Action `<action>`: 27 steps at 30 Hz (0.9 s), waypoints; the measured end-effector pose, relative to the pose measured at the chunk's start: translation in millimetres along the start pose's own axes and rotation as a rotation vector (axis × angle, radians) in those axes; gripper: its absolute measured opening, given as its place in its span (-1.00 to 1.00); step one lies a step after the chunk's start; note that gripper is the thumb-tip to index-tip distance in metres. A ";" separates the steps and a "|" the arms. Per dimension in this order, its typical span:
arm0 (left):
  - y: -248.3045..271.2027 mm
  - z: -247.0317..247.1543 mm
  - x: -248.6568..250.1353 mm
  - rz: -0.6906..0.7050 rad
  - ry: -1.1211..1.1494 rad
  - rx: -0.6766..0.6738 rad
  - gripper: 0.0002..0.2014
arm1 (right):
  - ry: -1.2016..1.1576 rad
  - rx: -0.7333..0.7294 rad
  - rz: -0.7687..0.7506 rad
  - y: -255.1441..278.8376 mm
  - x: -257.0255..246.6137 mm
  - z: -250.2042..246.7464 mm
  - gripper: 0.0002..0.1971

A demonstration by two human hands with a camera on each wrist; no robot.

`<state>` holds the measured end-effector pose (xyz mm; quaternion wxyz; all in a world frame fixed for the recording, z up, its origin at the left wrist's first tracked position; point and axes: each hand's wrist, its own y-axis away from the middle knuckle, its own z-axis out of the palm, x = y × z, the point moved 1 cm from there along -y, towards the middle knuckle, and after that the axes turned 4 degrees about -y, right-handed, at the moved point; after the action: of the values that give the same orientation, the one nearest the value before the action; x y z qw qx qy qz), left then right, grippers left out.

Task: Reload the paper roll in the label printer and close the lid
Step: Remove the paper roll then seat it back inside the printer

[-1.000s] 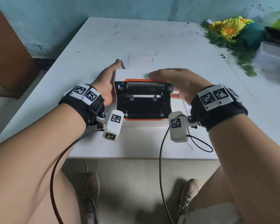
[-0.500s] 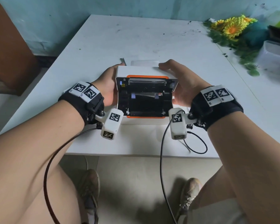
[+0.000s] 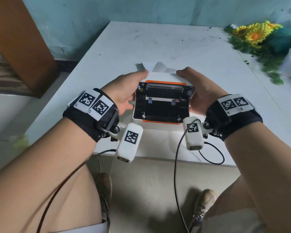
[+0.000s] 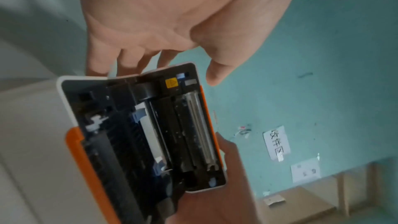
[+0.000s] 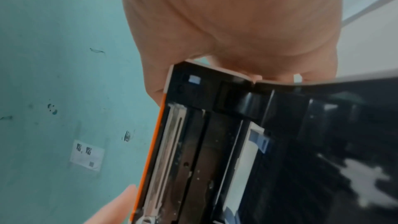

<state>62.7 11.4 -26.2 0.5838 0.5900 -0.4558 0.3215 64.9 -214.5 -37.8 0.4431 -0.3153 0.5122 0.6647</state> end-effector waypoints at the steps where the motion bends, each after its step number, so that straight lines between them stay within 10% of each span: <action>1: -1.1 1.8 -2.3 0.026 -0.005 0.007 -0.68 | 0.004 0.006 -0.009 0.9 1.1 0.7 -0.33; 14: -28.9 19.1 4.7 0.069 0.224 0.006 -0.63 | -0.031 0.051 -0.064 -8.3 -0.9 -3.1 -0.45; 19: -47.8 22.2 1.8 0.123 0.205 0.070 -0.14 | -0.101 0.076 -0.085 -16.1 -8.5 -4.2 -0.65; 23: -52.9 30.7 -0.2 0.238 0.019 0.155 -0.48 | -0.072 0.117 -0.097 -23.1 -9.2 -5.8 -0.80; 27: -58.6 33.2 -3.6 0.245 0.005 0.176 -0.61 | -0.027 0.161 -0.098 -27.5 -9.5 -8.0 -0.51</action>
<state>109.8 -26.3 -56.3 0.4873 0.5780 -0.4931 0.4305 93.6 -222.5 -42.8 0.5059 -0.2945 0.5419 0.6030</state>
